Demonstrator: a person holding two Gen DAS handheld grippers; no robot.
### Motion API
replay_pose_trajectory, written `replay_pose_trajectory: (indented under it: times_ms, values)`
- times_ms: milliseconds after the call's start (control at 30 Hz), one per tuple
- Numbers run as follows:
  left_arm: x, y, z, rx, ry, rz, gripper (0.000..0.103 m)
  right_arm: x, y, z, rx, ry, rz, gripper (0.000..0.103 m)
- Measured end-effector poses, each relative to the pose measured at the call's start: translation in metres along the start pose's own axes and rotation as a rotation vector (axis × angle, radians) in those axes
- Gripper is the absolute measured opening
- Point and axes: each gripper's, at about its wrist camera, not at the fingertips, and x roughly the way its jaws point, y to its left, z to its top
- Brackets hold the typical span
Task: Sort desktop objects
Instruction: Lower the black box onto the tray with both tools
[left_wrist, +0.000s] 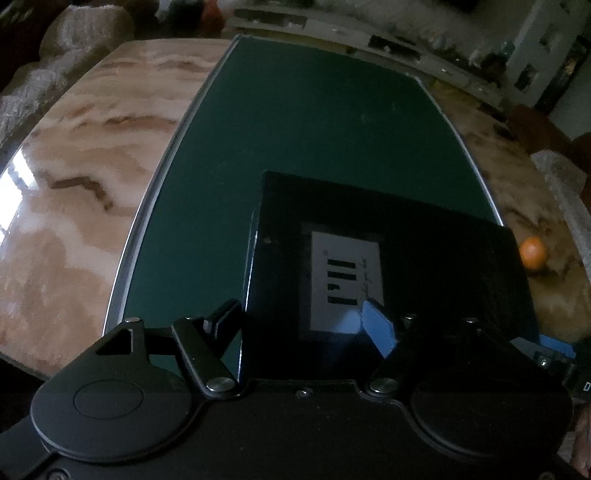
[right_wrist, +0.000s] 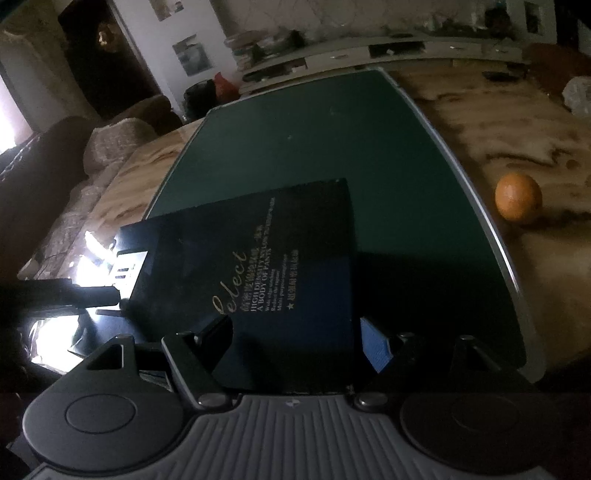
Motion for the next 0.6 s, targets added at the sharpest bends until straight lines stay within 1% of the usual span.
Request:
replay_pose_trajectory:
  times_ms: [133, 233, 333, 467, 600]
  values:
    - [0.003, -0.001, 0.003, 0.011, -0.008, -0.001, 0.074, 0.006, -0.002, 0.002, 0.008, -0.009, -0.013, 0.079]
    - [0.003, 0.002, 0.003, 0.007, -0.015, -0.001, 0.075, 0.012, -0.004, 0.004, 0.023, -0.005, -0.001, 0.079]
    - [0.008, 0.009, 0.002, -0.02, 0.005, -0.013, 0.075, 0.018, -0.003, 0.005, 0.019, -0.006, 0.0, 0.079]
    - [0.017, 0.012, -0.003, -0.016, 0.019, -0.002, 0.075, 0.025, 0.002, 0.005, -0.01, -0.014, -0.02, 0.08]
    - [0.022, 0.011, -0.007, -0.014, 0.031, 0.007, 0.075, 0.035, 0.001, 0.002, -0.018, -0.003, -0.028, 0.08]
